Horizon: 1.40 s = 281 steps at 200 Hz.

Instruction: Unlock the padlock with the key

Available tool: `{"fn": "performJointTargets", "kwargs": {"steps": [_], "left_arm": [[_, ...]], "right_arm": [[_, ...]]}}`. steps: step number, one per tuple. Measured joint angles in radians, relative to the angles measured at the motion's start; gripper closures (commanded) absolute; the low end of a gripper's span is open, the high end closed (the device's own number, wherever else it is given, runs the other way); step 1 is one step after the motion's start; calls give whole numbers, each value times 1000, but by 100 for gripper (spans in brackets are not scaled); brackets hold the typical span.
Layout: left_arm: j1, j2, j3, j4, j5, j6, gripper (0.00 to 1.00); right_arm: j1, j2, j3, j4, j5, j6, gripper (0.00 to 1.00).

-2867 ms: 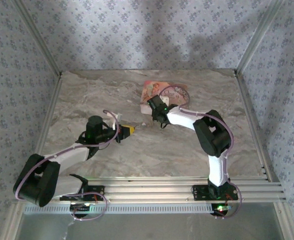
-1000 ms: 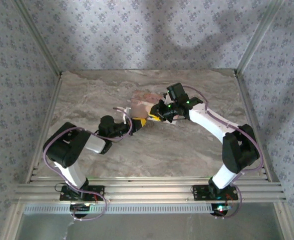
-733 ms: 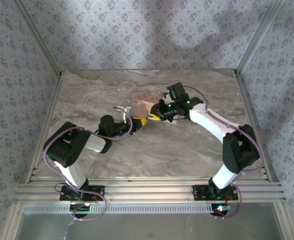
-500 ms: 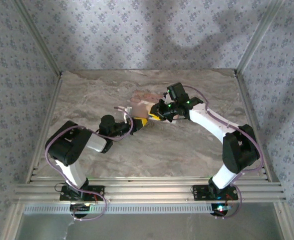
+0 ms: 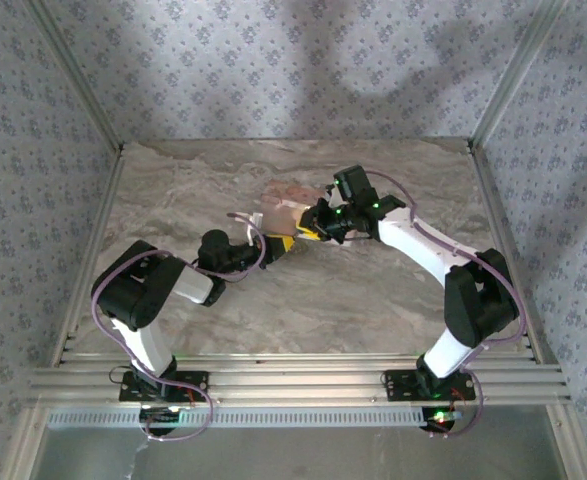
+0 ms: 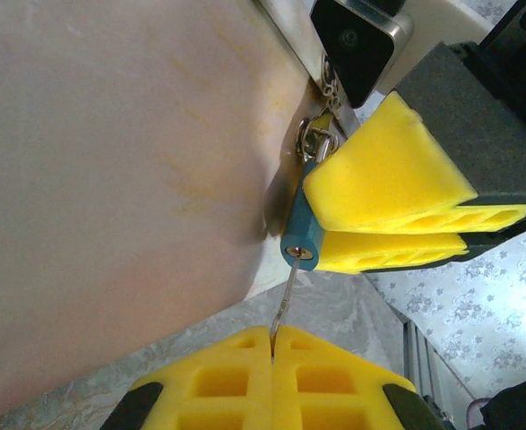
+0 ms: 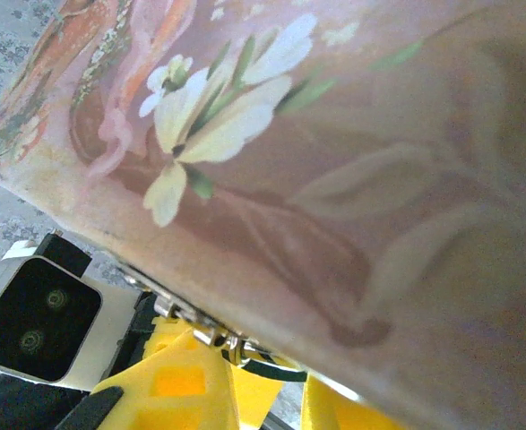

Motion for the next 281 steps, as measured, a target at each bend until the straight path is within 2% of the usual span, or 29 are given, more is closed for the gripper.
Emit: {"fn": "performJointTargets", "kwargs": {"steps": [133,226,281], "left_arm": [[2,6,29,-6,5,-72,100],[14,76,106,-34,87,-173,100],[21,82,113,-42,116,-161,100]], "right_arm": [[2,-6,-34,50,4,-24,100],[-14,-16,-98,156,19,-57,100],[-22,-19,-138,196,-9,-85,100]]}}
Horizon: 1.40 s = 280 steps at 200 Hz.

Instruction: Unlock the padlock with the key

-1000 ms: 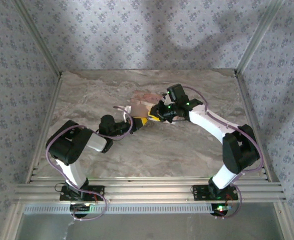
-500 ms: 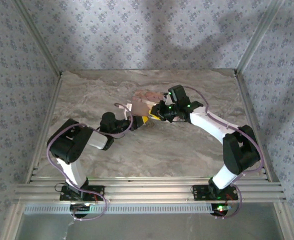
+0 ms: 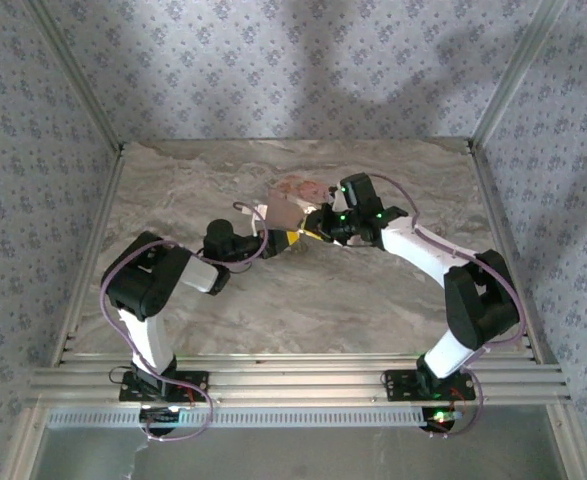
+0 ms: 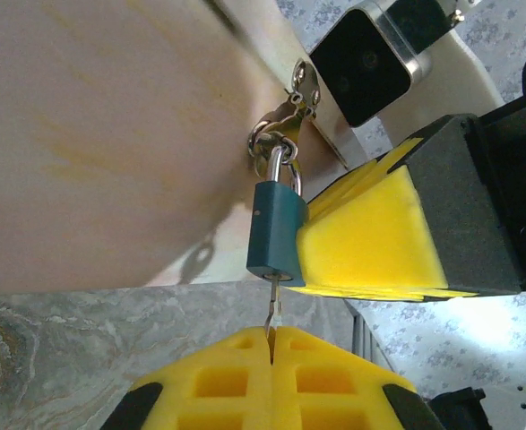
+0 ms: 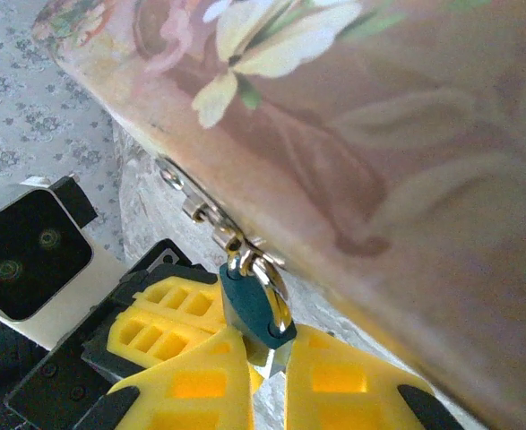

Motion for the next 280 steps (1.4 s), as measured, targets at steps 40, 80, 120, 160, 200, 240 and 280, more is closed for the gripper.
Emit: {"fn": "performJointTargets", "kwargs": {"steps": [40,80,120,160,200,240,280], "left_arm": [[0,-4,2,-68,13,80,100],[11,53,38,-37,55,-4,100],[11,93,47,-42,84,-74,100],[9,107,47,-49,88,-79,100],[-32,164,18,-23,37,0,100],[-81,204,-36,35,-49,84,100],[-94,204,-55,71,-91,122,100]], "right_arm": [[-3,-2,-34,26,-15,-13,100],[-11,-2,-71,84,-13,-53,100],[-16,-4,-171,212,-11,-90,100],[-15,-3,-240,330,-10,-98,100],[-2,1,-322,395,27,-99,100],[19,22,-388,446,62,-98,100],[34,3,-429,491,100,-99,70]]}}
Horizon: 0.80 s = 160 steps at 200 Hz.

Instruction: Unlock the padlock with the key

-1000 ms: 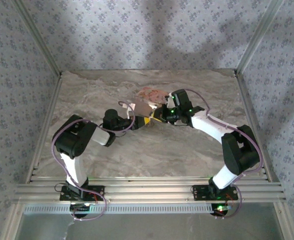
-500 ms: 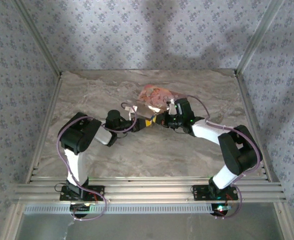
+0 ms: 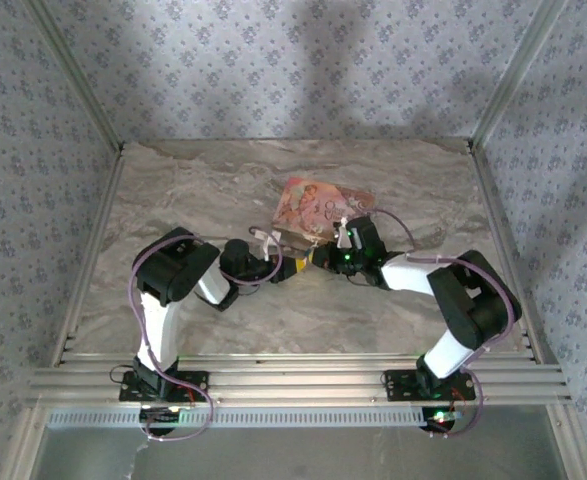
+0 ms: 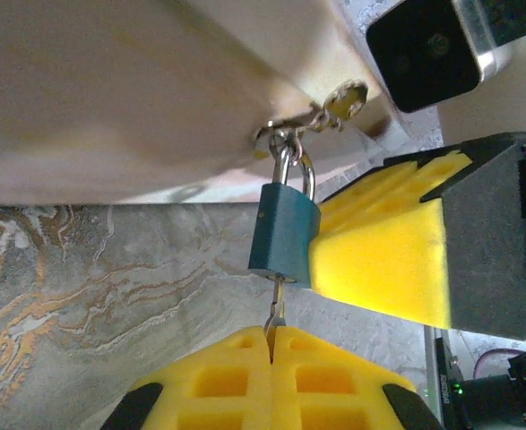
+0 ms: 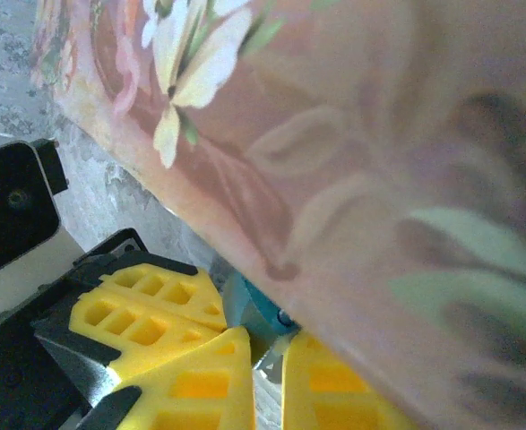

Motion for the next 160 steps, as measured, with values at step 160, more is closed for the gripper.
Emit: {"fn": "performJointTargets", "kwargs": {"steps": [160], "left_arm": [[-39,25,8,53,-112,68,100]], "right_arm": [[77,-180,-23,-203,310,299,45]]}}
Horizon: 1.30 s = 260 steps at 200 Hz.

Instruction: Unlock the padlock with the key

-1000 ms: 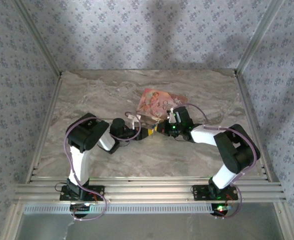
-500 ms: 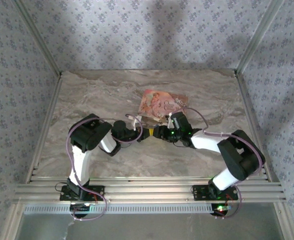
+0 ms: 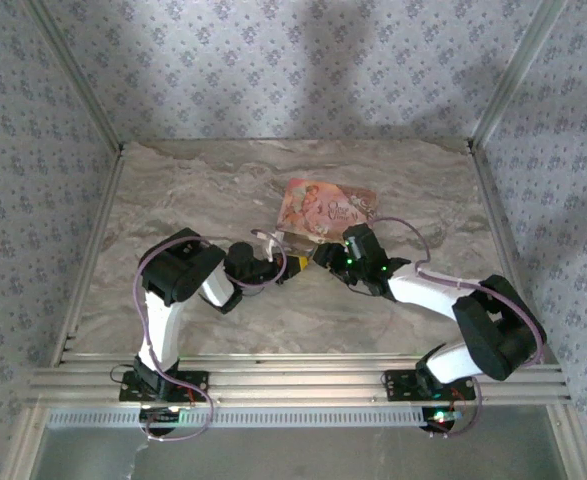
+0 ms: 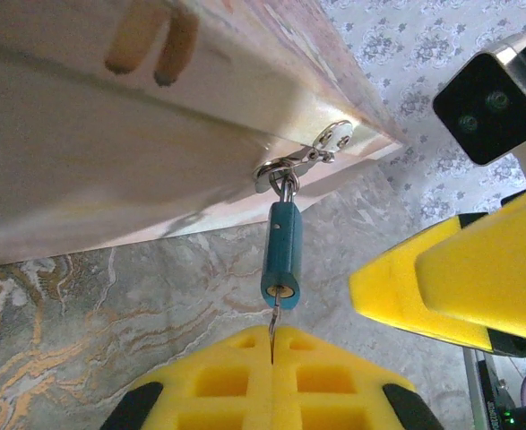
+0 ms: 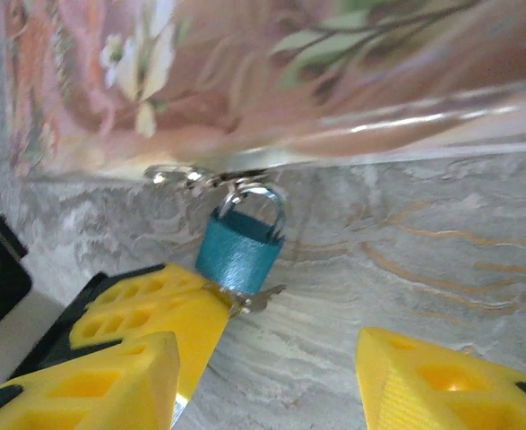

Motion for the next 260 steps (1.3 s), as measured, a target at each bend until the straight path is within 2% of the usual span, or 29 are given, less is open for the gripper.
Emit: {"fn": "performJointTargets", "kwargs": {"steps": [42,174,227,260], "left_arm": [[-9,0,-1,0,-23,16,100],[-26,-1,-2,0,-56,38,100],[-31,-3,-6,0,-58,53,100],[-34,-5,-8,0,-60,60,100]], "right_arm": [[8,69,47,-7,29,53,45],[31,177,172,-64,53,79,46],[16,220,212,-87,56,69,55],[8,228,223,-105,60,52,71]]}}
